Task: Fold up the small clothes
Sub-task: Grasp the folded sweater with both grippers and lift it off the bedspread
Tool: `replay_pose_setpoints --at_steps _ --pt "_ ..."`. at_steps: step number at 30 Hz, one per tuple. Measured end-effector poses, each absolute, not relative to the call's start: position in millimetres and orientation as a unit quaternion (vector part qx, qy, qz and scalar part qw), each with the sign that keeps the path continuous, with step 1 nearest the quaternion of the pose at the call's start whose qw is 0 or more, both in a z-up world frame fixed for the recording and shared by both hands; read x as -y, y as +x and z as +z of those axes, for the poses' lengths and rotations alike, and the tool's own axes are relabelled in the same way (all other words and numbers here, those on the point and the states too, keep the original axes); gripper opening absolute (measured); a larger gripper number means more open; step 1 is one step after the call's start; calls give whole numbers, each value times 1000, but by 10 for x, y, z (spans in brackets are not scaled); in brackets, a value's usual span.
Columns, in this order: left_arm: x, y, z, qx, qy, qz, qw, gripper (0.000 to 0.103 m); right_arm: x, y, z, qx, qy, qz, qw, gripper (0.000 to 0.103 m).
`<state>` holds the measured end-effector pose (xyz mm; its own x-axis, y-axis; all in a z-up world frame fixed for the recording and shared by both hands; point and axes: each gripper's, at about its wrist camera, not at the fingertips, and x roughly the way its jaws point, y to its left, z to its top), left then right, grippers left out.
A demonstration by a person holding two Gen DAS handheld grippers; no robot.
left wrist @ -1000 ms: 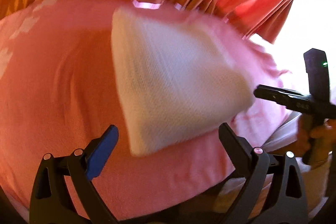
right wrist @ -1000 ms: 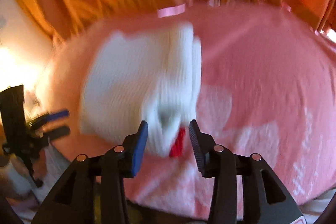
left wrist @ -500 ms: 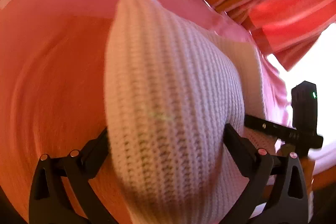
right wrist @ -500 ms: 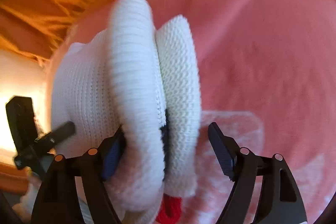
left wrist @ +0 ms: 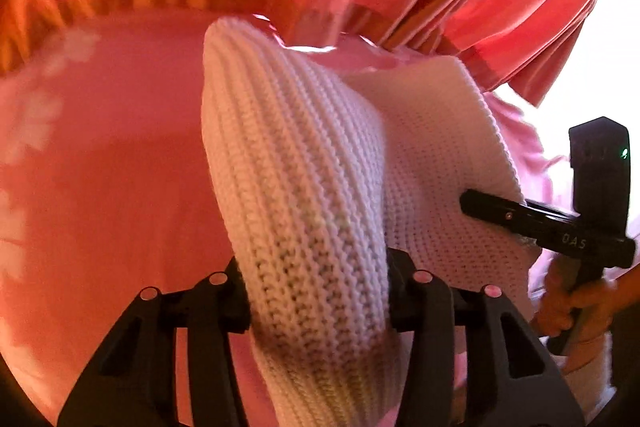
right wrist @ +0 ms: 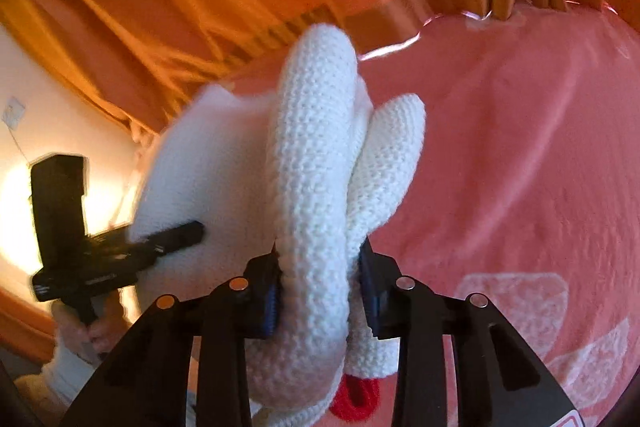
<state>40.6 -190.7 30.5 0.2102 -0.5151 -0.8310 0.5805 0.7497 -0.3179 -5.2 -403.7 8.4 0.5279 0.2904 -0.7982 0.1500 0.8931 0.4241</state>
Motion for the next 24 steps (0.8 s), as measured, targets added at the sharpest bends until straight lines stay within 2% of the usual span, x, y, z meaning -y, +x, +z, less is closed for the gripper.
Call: replay_pose_setpoints --at_steps 3,4,6,9,11,16,24 --pt "1889 396 85 -527 83 -315 785 49 3884 164 -299 -543 194 2 817 33" --pt "1910 393 -40 -536 91 -304 782 50 3865 191 -318 -545 182 -6 819 38" --pt "1905 380 -223 -533 89 -286 792 58 3849 218 -305 -543 177 -9 821 43" --pt "1825 356 -242 -525 89 -281 799 64 3861 175 -271 -538 181 -16 823 48" --pt "1802 354 -243 -524 91 -277 800 73 3870 162 -276 -536 181 -19 825 52" --pt "1812 370 -280 -526 91 -263 804 82 3889 254 -408 -548 212 -12 809 65" --pt "1842 463 -400 -540 67 -263 797 96 3982 305 -535 -551 267 18 790 67"
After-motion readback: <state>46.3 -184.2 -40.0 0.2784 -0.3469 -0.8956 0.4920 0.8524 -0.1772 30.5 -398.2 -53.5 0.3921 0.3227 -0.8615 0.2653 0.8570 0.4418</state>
